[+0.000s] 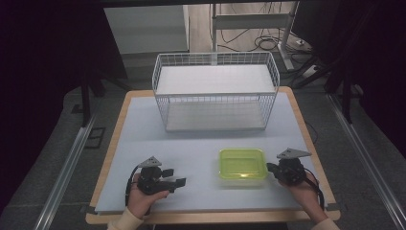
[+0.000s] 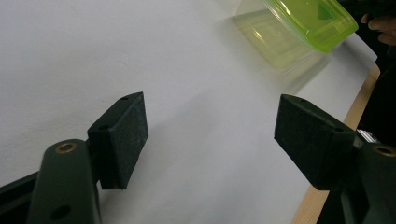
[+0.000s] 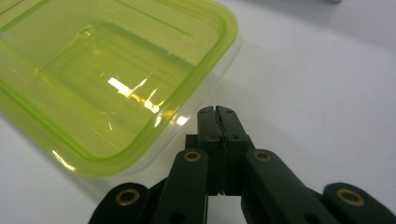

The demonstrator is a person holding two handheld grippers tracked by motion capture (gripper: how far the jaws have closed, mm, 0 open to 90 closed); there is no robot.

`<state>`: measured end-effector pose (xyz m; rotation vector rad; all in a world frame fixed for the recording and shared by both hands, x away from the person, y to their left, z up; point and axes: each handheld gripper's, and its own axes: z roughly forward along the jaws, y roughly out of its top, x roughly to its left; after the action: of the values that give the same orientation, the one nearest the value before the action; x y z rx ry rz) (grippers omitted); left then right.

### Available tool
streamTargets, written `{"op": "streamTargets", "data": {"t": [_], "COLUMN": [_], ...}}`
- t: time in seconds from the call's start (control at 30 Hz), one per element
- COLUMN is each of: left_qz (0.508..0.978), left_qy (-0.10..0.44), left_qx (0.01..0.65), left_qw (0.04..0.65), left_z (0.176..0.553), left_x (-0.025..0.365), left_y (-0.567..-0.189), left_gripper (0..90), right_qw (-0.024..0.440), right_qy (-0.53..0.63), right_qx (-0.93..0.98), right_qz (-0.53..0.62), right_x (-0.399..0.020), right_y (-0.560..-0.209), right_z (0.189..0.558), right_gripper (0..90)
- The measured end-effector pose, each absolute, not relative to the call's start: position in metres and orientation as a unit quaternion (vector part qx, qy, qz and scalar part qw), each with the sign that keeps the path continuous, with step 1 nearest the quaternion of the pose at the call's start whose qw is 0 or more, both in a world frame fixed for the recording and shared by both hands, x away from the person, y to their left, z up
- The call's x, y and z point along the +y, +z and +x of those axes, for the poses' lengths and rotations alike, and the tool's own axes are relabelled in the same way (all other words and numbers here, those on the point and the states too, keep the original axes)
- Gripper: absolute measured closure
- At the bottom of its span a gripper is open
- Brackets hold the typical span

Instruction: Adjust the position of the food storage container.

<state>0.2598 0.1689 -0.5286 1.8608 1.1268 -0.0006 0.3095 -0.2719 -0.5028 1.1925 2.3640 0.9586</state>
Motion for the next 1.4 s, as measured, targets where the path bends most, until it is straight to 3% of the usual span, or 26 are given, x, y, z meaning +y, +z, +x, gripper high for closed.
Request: {"op": "streamTargets", "data": {"t": [0.73, 1.4], "left_qz": [0.759, 0.755], "left_qy": [-0.003, -0.004], "left_qx": [0.464, 0.47], "left_qw": [0.456, 0.457], "left_z": [0.26, 0.26], "left_x": [0.168, 0.171], "left_y": [-0.53, -0.529], "left_gripper": [25.1, 25.1], "right_qw": [0.143, 0.137], "right_qy": [0.333, 0.341], "right_qx": [0.837, 0.853], "right_qz": [0.41, 0.372], "right_x": [-0.254, -0.209], "right_y": [-0.511, -0.515], "right_z": [0.32, 0.324], "right_gripper": [89.7, 89.7]}}
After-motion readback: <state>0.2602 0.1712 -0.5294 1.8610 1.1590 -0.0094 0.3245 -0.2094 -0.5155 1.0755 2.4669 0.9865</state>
